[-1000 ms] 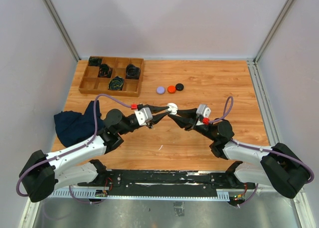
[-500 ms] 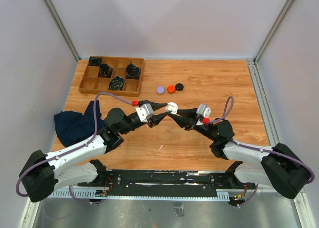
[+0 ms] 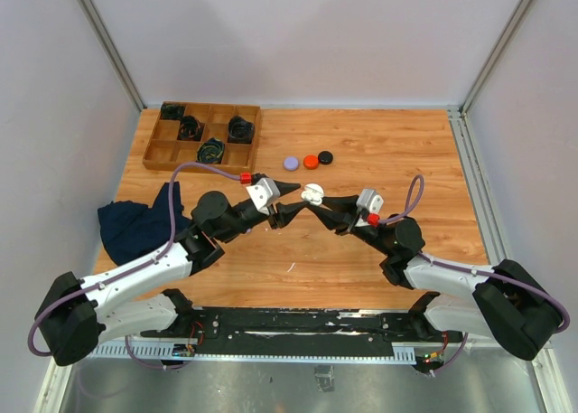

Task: Insert the wireless bluetooth earbuds into the charging case
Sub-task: Place the earbud in the charging case.

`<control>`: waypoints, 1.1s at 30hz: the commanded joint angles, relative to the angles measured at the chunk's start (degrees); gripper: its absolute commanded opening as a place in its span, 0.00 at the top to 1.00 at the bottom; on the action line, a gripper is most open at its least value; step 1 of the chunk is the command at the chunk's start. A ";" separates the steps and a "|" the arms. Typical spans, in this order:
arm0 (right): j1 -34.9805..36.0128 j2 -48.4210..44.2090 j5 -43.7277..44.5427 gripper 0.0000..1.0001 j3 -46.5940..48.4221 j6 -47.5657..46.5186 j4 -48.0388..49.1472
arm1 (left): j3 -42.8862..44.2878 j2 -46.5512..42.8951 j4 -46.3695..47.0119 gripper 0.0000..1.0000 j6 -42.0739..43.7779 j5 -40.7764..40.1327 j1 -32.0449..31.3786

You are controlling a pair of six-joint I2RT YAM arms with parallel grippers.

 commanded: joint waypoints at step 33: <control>0.68 2.33 3.99 0.99 -1.66 -2.04 6.92 | 3.31 -0.32 -5.23 0.25 -12.05 -5.27 -0.24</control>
